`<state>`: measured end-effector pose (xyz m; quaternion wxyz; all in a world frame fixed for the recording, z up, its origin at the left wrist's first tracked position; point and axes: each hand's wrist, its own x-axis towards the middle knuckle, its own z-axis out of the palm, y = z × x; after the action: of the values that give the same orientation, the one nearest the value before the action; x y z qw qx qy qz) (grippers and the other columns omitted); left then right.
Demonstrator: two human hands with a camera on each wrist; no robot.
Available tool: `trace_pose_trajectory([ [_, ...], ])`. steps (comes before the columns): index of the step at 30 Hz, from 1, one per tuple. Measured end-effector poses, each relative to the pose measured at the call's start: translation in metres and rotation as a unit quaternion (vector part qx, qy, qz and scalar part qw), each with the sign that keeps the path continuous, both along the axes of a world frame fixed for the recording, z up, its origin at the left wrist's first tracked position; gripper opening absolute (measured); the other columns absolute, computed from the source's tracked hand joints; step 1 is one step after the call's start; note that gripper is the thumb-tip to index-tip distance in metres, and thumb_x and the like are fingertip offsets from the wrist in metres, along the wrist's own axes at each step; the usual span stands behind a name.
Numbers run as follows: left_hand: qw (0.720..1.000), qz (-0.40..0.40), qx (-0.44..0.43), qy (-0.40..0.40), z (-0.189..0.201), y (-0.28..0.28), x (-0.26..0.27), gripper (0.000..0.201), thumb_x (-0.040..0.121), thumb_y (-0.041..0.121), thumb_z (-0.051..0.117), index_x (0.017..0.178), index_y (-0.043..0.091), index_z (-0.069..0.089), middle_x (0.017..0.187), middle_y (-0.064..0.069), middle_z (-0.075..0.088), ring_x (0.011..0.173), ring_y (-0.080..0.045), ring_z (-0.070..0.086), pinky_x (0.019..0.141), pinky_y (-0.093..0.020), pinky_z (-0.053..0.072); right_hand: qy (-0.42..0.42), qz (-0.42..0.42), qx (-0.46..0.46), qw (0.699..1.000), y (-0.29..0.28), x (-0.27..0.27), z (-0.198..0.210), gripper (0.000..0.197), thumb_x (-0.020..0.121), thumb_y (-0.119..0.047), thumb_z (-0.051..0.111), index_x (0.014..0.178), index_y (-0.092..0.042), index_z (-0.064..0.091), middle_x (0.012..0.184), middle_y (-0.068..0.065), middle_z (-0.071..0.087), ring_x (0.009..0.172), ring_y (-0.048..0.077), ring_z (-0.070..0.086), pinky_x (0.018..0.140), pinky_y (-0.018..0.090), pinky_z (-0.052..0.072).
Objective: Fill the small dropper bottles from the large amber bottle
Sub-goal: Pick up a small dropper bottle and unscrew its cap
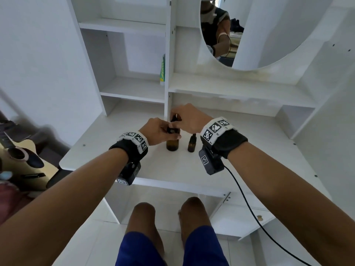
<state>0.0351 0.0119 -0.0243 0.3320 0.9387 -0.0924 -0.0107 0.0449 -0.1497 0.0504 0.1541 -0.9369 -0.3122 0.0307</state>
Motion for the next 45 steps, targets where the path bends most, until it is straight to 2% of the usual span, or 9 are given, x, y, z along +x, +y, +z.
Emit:
trace_pose_trajectory([
  [6,1.0,0.019,-0.005,0.007,-0.001,-0.002,0.0,0.037,0.075,0.05,0.077,0.086,0.015,0.075,0.079,-0.001,0.071,0.077,-0.016,0.066,0.07,-0.023,0.048,0.013,0.071,-0.087,0.994,-0.001,0.006,0.018,0.026,0.09,-0.008,0.065,0.113,-0.017,0.07,0.101,-0.006,0.057,0.09,0.009,0.052,0.078,0.022,0.039],
  [11,1.0,0.026,0.011,0.004,-0.004,0.0,0.003,0.043,0.074,0.054,0.075,0.081,0.012,0.071,0.072,-0.005,0.068,0.071,-0.019,0.064,0.064,-0.024,0.045,-0.046,0.019,-0.153,0.987,0.014,0.004,0.019,0.032,0.095,-0.039,0.058,0.107,-0.009,0.064,0.094,-0.001,0.062,0.088,0.019,0.061,0.08,0.03,0.051],
  [16,1.0,0.017,0.006,-0.006,-0.005,0.0,0.003,0.044,0.073,0.055,0.075,0.091,0.014,0.075,0.083,-0.004,0.074,0.079,-0.017,0.068,0.078,-0.031,0.055,-0.027,0.042,-0.152,0.987,0.017,0.003,0.021,0.013,0.095,-0.018,0.06,0.104,-0.012,0.067,0.096,-0.001,0.06,0.087,0.017,0.057,0.074,0.026,0.043],
  [19,1.0,0.022,0.0,-0.008,-0.006,-0.001,0.003,0.043,0.075,0.052,0.076,0.092,0.013,0.075,0.085,-0.004,0.073,0.081,-0.018,0.068,0.079,-0.031,0.053,-0.017,0.071,-0.145,0.987,0.012,0.001,0.026,0.021,0.09,-0.005,0.061,0.107,-0.015,0.07,0.092,-0.006,0.053,0.087,0.014,0.056,0.076,0.026,0.046],
  [24,1.0,0.025,-0.008,-0.003,-0.007,-0.001,0.002,0.039,0.074,0.051,0.076,0.086,0.014,0.073,0.077,-0.003,0.071,0.075,-0.017,0.065,0.069,-0.025,0.047,-0.051,0.016,-0.179,0.982,0.017,0.001,0.02,0.028,0.096,-0.037,0.058,0.109,-0.012,0.06,0.087,-0.001,0.056,0.081,0.019,0.057,0.074,0.03,0.048],
  [28,1.0,0.024,-0.011,-0.006,-0.006,-0.002,0.001,0.039,0.075,0.051,0.076,0.093,0.017,0.074,0.08,0.003,0.071,0.077,-0.012,0.064,0.068,-0.021,0.043,-0.044,0.026,-0.185,0.981,0.019,-0.001,0.023,0.014,0.096,-0.018,0.058,0.107,-0.012,0.064,0.094,0.001,0.058,0.085,0.02,0.059,0.074,0.028,0.048],
  [31,0.999,0.03,-0.017,-0.001,-0.007,-0.002,0.001,0.033,0.075,0.049,0.076,0.089,0.019,0.072,0.076,0.008,0.066,0.073,-0.006,0.061,0.063,-0.016,0.04,-0.024,0.054,-0.173,0.983,0.017,0.0,0.028,0.028,0.089,-0.001,0.058,0.107,-0.02,0.067,0.096,-0.003,0.058,0.086,0.017,0.059,0.078,0.031,0.053],
  [37,1.0,0.03,-0.007,-0.005,-0.008,-0.001,0.002,0.043,0.074,0.053,0.075,0.094,0.015,0.075,0.083,-0.002,0.073,0.078,-0.015,0.066,0.069,-0.022,0.047,-0.058,0.008,-0.202,0.978,0.021,0.001,0.02,0.029,0.096,-0.036,0.057,0.108,-0.01,0.062,0.082,-0.001,0.055,0.079,0.02,0.059,0.077,0.033,0.052],
  [45,0.999,0.031,-0.011,-0.008,-0.007,-0.003,0.0,0.04,0.075,0.051,0.075,0.092,0.015,0.075,0.084,-0.001,0.073,0.081,-0.017,0.067,0.074,-0.025,0.049,-0.021,0.05,-0.19,0.98,0.019,0.0,0.031,0.028,0.087,-0.011,0.069,0.113,-0.019,0.065,0.101,-0.003,0.053,0.093,0.017,0.057,0.085,0.031,0.052],
])
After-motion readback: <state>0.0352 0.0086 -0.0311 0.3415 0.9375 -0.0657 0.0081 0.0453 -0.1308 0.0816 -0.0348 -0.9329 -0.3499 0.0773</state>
